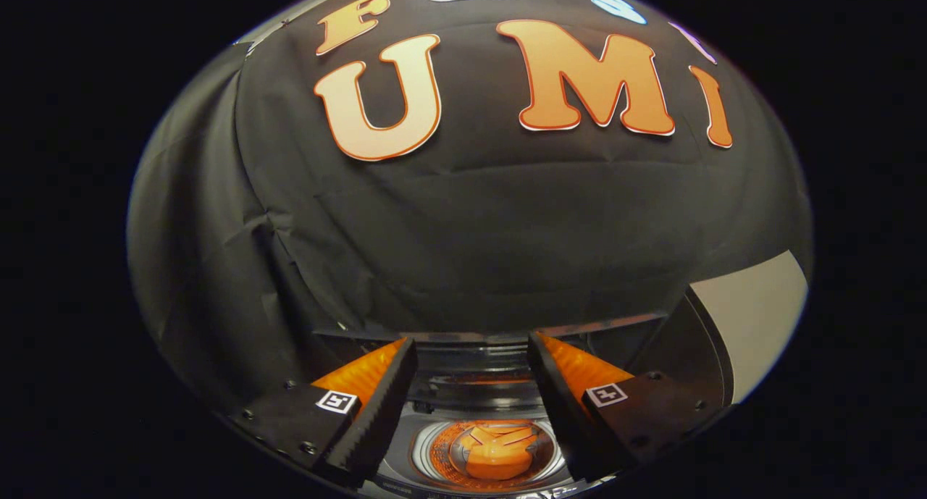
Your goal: Put the clothes into the washing machine and then close the washing machine lid.
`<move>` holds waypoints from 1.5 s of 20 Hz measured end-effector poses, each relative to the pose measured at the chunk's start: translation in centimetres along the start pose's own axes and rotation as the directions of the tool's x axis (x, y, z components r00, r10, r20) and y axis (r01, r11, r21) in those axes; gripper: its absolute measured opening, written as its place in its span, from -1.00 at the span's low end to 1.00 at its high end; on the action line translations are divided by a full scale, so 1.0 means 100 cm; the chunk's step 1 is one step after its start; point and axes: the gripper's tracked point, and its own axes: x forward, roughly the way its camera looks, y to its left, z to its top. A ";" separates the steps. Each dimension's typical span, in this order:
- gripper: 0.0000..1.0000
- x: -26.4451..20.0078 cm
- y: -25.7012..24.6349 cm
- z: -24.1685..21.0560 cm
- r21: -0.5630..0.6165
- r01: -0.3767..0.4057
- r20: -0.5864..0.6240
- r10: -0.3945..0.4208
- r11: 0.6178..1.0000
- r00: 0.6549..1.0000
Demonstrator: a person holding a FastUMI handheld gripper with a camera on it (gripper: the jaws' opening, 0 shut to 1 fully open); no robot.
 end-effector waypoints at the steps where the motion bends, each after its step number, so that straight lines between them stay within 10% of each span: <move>1: 0.96 0.007 -0.002 0.003 -0.004 0.008 -0.005 -0.008 1.000 1.000; 12: 0.98 0.045 -0.011 -0.004 -0.061 0.068 -0.013 -0.068 0.996 0.998; 30: 0.98 -0.048 -0.003 -0.066 -0.086 0.078 0.045 -0.075 0.993 0.996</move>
